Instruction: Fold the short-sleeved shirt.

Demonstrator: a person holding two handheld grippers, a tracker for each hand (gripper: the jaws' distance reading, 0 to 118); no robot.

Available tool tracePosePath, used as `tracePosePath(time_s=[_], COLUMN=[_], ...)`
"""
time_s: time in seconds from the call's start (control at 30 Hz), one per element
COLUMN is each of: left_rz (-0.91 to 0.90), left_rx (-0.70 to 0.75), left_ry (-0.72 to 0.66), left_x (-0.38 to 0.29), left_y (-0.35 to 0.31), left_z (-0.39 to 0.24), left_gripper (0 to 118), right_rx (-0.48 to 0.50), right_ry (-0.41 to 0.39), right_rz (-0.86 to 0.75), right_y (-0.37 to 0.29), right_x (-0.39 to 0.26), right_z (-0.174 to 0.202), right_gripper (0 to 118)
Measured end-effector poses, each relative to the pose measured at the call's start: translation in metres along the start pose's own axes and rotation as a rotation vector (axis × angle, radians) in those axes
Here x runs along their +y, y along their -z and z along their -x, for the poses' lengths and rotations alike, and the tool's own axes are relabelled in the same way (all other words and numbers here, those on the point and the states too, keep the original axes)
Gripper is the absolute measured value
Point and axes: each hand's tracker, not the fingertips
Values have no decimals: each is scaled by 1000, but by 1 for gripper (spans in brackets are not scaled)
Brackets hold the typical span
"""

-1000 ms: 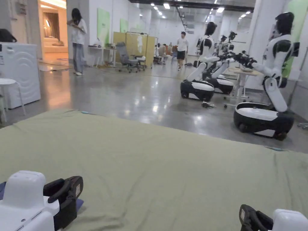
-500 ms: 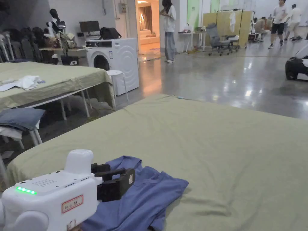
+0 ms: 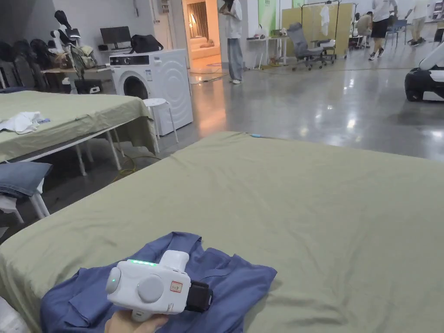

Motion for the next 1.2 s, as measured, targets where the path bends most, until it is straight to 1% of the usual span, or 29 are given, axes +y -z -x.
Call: tracePosePath(time_s=[0.07, 0.1, 0.17, 0.2, 0.27, 0.3, 0.33, 0.37, 0.43, 0.47, 0.5, 0.53, 0.6, 0.63, 0.67, 0.7, 0.73, 0.8, 0.9, 0.97, 1.03, 1.1, 1.2], left_rz=[-28, -10, 4, 16, -1, -10, 3, -1, -23, -60, -142, -175, -243, -278, -313, -338, -402, -417, -414, -394, -337, -270, -141], left_rx=[39, 45, 48, 57, 63, 93, 162, 123, 110, 77, 38, 4, 9, -48, -35, -99, -126, -203, -347, -423, -536, -653, -843], left_ry=[77, 66, 52, 51, 49, 49, 58, 50, -12, -79, -123, -143, -120, -114, -103, -85, -49, 10, 155, 257, 289, 304, 368], left_x=[6, 8, 11, 13, 13, 11, 11, 11, 12, 12, 18, 33, 62, 76, 88, 99, 112, 135, 161, 164, 148, 120, 48], left_y=[-3, -4, 0, 1, 2, -3, -5, -4, -7, -14, -23, -37, -64, -73, -88, -96, -104, -112, -108, -95, -72, -44, -13], left_z=[-3, -4, -3, -3, -4, -7, -9, -6, -1, 0, 0, -1, -10, -18, -35, -54, -73, -115, -207, -278, -345, -409, -504], left_gripper=[70, 69, 52, 35, 19, 14, 6, 6, 6, 6, 6, 6, 5, 5, 5, 5, 5, 5, 5, 5, 5, 5, 5], right_rx=[-14, -14, -10, -6, 6, 12, 13, 12, 5, 2, -5, -11, -24, -27, -28, -26, -30, -45, -82, -114, -154, -212, -289], right_ry=[8, 7, 10, 17, 36, 46, 53, 57, 60, 60, 63, 69, 94, 120, 145, 165, 178, 181, 188, 218, 233, 240, 256], right_rz=[30, 26, 36, 44, 49, 47, 46, 44, 35, 28, 20, 16, 8, -8, -21, -29, -36, -41, -64, -85, -95, -109, -120], right_y=[2, 1, 2, 2, -1, -3, -6, -9, -14, -17, -20, -23, -27, -30, -35, -38, -41, -50, -69, -85, -101, -119, -149], right_x=[-5, -7, -11, -12, -16, -17, -17, -17, -15, -14, -13, -14, -12, -13, -13, -14, -15, -16, -18, -20, -21, -23, -30], right_z=[-2, -2, -3, -3, -7, -8, -10, -11, -15, -18, -22, -32, -39, -44, -50, -54, -57, -65, -78, -90, -102, -116, -136], right_gripper=[0, 0, 0, 0, 0, 0, 0, 0, 0, 0, 0, 0, 0, 0, 0, 0, 0, 0, 0, 0, 0, 0, 0])
